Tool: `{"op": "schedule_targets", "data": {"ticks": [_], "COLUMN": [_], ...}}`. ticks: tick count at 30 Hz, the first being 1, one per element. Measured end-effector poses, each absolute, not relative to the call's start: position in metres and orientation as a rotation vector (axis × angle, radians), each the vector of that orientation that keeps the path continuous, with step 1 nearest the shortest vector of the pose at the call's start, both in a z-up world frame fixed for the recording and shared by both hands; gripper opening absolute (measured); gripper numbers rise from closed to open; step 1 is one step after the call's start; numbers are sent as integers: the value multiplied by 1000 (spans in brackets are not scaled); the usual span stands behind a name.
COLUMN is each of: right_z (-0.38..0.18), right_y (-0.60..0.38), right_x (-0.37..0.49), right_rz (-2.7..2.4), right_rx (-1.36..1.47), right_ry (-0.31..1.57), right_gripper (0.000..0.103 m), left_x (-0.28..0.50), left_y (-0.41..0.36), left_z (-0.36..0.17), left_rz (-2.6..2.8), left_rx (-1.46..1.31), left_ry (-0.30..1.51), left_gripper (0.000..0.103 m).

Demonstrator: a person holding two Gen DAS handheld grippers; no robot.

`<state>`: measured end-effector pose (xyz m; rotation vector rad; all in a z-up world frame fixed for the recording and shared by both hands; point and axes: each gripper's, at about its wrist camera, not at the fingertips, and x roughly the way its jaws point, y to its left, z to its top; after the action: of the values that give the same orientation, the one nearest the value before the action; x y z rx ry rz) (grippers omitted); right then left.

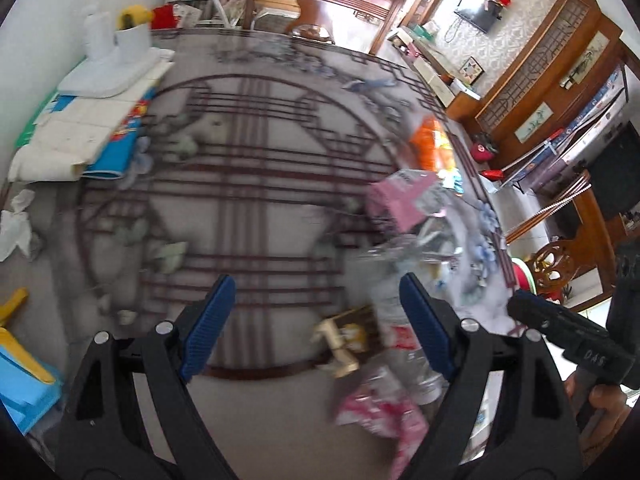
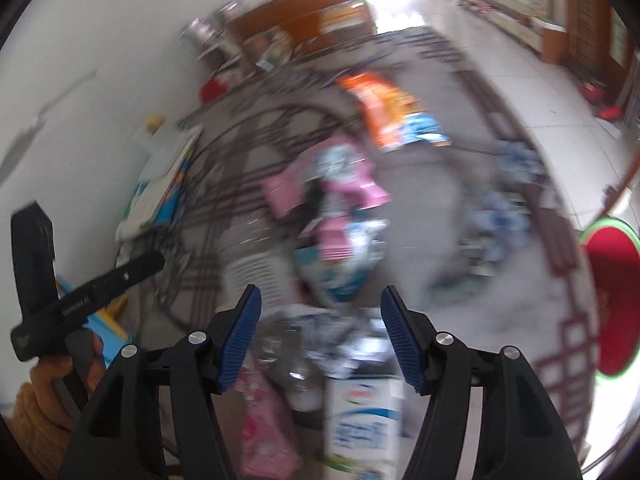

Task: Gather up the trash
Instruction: 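Move both tools back over the table toward the trash, then grasp the clear plastic bottle with the right tool while the left tool grasps the brown box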

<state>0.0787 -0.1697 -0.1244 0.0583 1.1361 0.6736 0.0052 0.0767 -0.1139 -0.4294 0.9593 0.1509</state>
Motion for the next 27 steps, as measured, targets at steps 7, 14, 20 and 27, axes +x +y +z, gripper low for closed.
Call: {"op": "schedule_targets", "data": {"ticks": [7, 14, 20, 27], "right_z": [-154, -165, -171, -174], "right_y": [-109, -92, -83, -74], "right_x": [73, 73, 74, 73], "right_rz": [707, 687, 684, 695], "right_rx": [-28, -84, -129, -189], "right_ry": [1197, 1209, 1224, 1224], "right_gripper": [62, 66, 66, 52], "left_x": [-14, -21, -20, -20], "left_y": [109, 120, 124, 125], "left_z": [-118, -126, -125, -126], "left_rz": [153, 152, 138, 137], "left_rx": [-432, -444, -451, -462], "left_ry": [970, 985, 972, 976], "left_gripper": [82, 82, 82, 82]}}
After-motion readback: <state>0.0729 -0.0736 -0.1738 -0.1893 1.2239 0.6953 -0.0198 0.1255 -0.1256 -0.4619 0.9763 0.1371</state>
